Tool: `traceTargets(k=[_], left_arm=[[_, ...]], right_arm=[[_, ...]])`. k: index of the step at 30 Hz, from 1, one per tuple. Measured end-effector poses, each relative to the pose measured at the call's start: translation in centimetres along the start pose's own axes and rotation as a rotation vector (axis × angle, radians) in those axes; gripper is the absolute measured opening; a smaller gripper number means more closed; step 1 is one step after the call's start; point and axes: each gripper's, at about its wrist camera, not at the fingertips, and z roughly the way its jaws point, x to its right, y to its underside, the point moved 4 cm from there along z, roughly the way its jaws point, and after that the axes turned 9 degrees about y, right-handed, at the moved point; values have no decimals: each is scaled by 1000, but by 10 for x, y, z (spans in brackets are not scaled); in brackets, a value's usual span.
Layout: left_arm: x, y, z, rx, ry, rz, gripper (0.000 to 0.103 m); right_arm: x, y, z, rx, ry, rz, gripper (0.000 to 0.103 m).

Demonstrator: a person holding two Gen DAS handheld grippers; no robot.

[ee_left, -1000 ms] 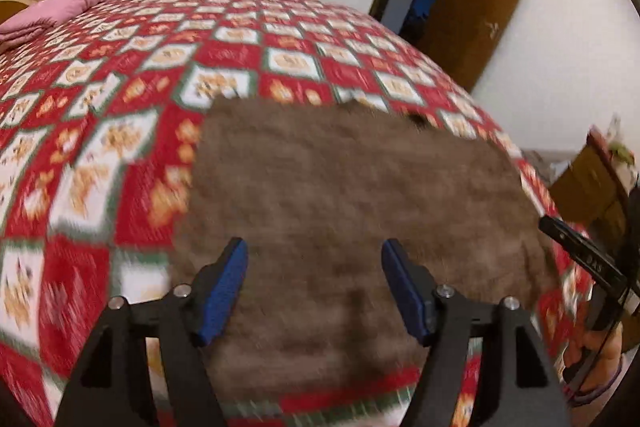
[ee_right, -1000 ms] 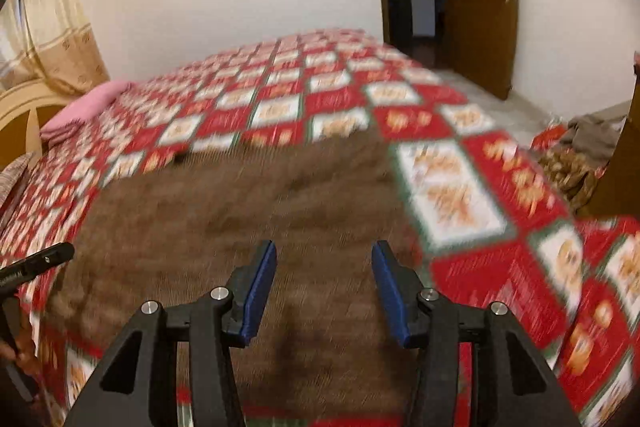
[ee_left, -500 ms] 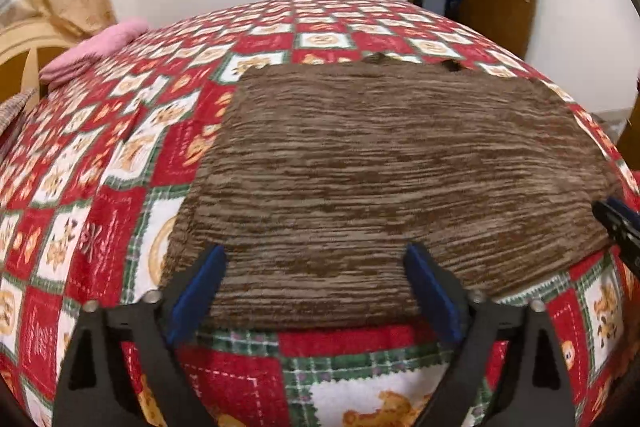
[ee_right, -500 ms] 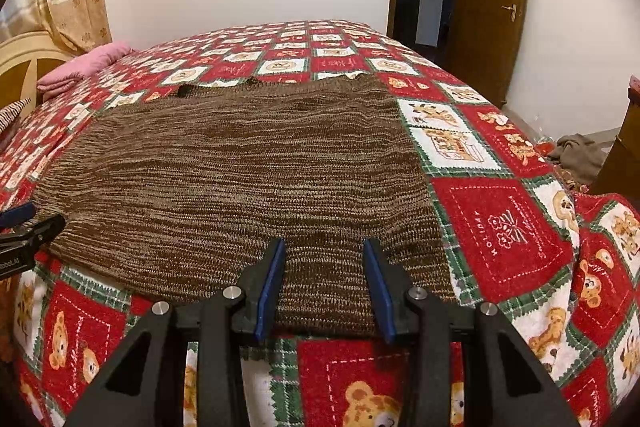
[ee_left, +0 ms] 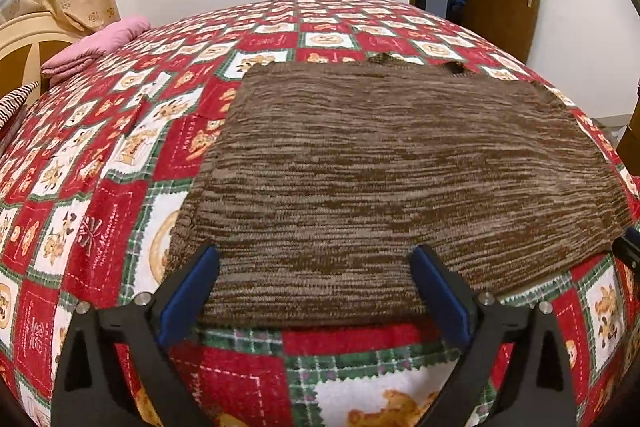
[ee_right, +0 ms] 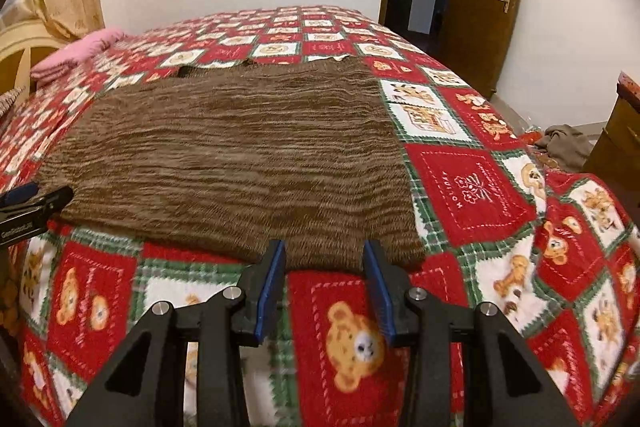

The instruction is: Fold small clothes

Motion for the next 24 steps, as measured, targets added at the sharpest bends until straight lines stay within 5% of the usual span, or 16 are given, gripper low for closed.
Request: traceTargets(k=[5,11,15,24], left_arm=[[0,1,0,-1,-8,2,101],[-1,0,0,-2,-9,-1,102],[-1,0,0,-4,-6,-4,103],[-1,0,2,-10,-14,-3,103]], right_arm=[[-37,-28,-16,72,-81,-18,41],[-83,-47,15,42,-124,-31,41],[-95,-32,38,-3,-120,-37,42],[-91,-27,34,40,-137,-21,42]])
